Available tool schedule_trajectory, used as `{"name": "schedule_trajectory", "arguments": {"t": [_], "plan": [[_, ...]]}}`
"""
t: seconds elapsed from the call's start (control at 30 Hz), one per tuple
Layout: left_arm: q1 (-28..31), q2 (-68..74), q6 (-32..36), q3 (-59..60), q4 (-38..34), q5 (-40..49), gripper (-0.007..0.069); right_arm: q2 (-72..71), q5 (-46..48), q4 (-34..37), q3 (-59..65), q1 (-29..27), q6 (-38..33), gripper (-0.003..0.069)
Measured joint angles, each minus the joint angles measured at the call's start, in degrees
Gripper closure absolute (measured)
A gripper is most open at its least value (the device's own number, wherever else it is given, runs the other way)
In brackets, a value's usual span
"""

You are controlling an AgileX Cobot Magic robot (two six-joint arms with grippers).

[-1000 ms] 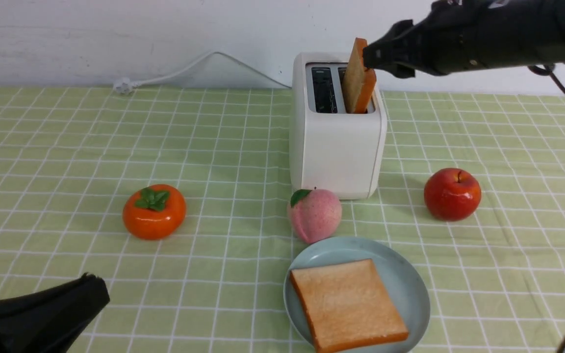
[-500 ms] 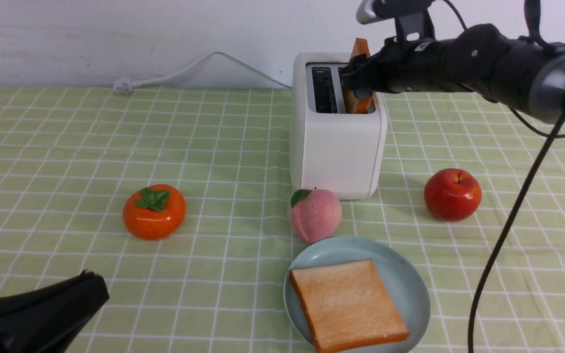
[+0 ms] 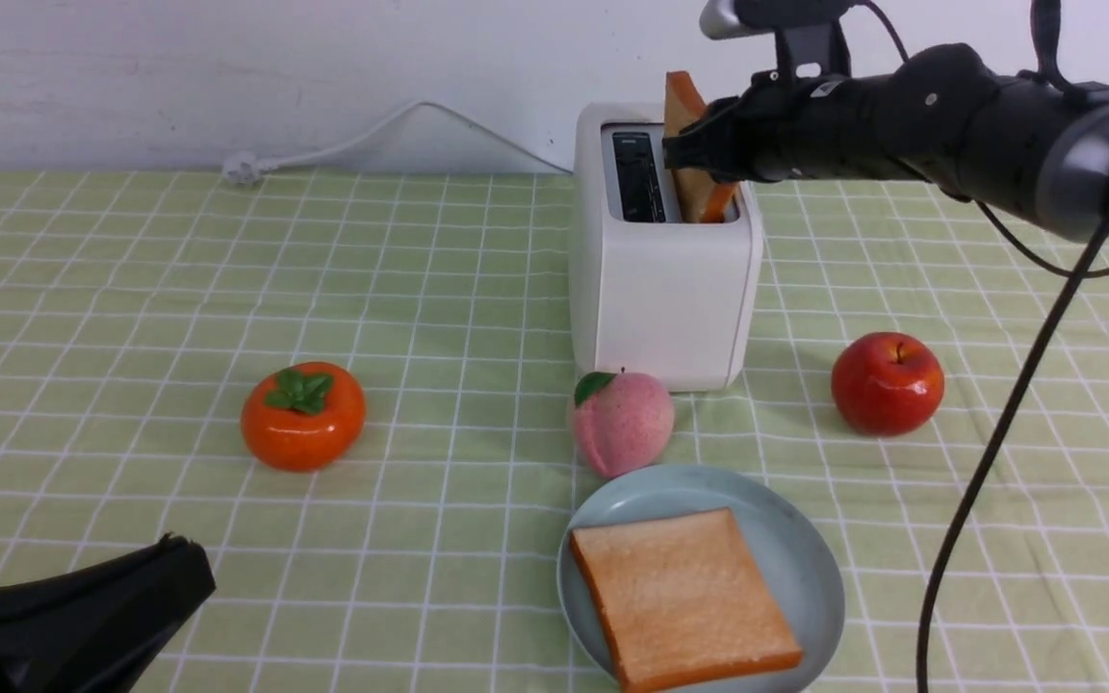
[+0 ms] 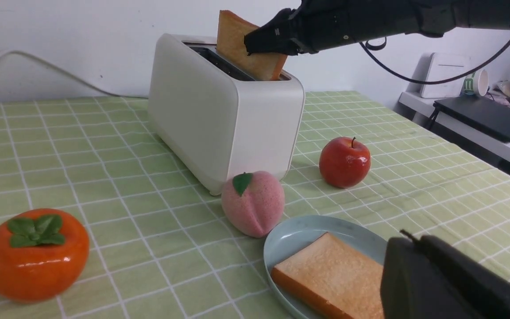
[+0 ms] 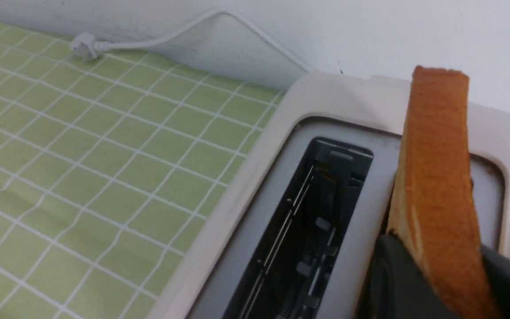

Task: Take toasted bread from bread machine on green coffee tablecloth place on plate.
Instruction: 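Grasp the toast slice in the toaster and pull it up out of the slot with the right gripper, then place the held slice of bread on top of the slice on the plate with the right gripper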

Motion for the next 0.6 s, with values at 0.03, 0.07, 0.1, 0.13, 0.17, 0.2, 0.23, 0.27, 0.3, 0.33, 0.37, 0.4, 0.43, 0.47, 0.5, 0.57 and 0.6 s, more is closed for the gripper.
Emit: {"name": "schedule_trajectory", "arguments": {"t": [0.03, 0.07, 0.1, 0.13, 0.17, 0.2, 0.23, 0.27, 0.3, 0.33, 0.37, 0.4, 0.43, 0.47, 0.5, 0.57, 0.6], "plan": [[0.0, 0.0, 0.0, 0.0, 0.0, 0.0, 0.0637, -0.7, -0.3, 0.1, 0.0, 0.0, 0.0, 0.0531], [0.0, 0.0, 0.0, 0.0, 0.0, 0.1, 0.0637, -1.6, -0.3, 0.1, 0.0, 0.0, 0.0, 0.0531], [0.0, 0.0, 0.0, 0.0, 0.0, 0.1, 0.0637, -2.8, -0.3, 0.1, 0.0, 0.0, 0.0, 0.0531], [0.0, 0.0, 0.0, 0.0, 0.0, 0.2, 0.0637, -4.0, -0.3, 0.1, 0.0, 0.0, 0.0, 0.0531], [0.0, 0.0, 0.0, 0.0, 0.0, 0.2, 0.0637, -5.9, -0.2, 0.1, 0.0, 0.0, 0.0, 0.0531], [0.0, 0.0, 0.0, 0.0, 0.0, 0.2, 0.0637, -8.5, 0.8, 0.3, 0.0, -0.1, 0.0, 0.0531], [0.0, 0.0, 0.0, 0.0, 0.0, 0.2, 0.0637, -11.0, 2.2, 0.3, 0.0, -0.1, 0.0, 0.0531], [0.0, 0.0, 0.0, 0.0, 0.0, 0.2, 0.0637, -12.5, 3.5, 0.3, -0.1, -0.1, 0.0, 0.0531], [0.0, 0.0, 0.0, 0.0, 0.0, 0.3, 0.0637, -15.6, 6.5, 0.2, -0.3, -0.2, 0.0, 0.0531], [0.0, 0.0, 0.0, 0.0, 0.0, 0.4, 0.0637, -16.1, 7.1, 0.1, -0.3, -0.2, 0.0, 0.0531], [0.0, 0.0, 0.0, 0.0, 0.0, 0.4, 0.0635, -19.7, 11.9, -0.1, -0.5, -0.5, 0.0, 0.0531], [0.0, 0.0, 0.0, 0.0, 0.0, 0.4, 0.0635, -22.0, 16.1, -0.4, -0.6, -0.8, 0.2, 0.0531], [0.0, 0.0, 0.0, 0.0, 0.0, 0.5, 0.0634, -23.7, 19.8, -0.7, -0.6, -1.2, 0.6, 0.0531], [0.0, 0.0, 0.0, 0.0, 0.0, 0.9, 0.0634, -25.5, 23.5, -1.2, -0.6, -1.7, 1.7, 0.0532], [0.0, 0.0, 0.0, 0.1, 0.0, 0.9, 0.0634, -27.5, 31.1, -2.0, -0.6, -2.5, 4.0, 0.0533], [0.0, 0.0, 0.0, 0.1, 0.0, 1.2, 0.0634, -28.9, 35.2, -2.8, -0.2, -2.8, 5.8, 0.0532], [0.0, 0.0, 0.0, 0.1, 0.0, 1.3, 0.0634, -29.8, 38.6, -3.2, 0.7, -2.9, 7.4, 0.0532]]}}
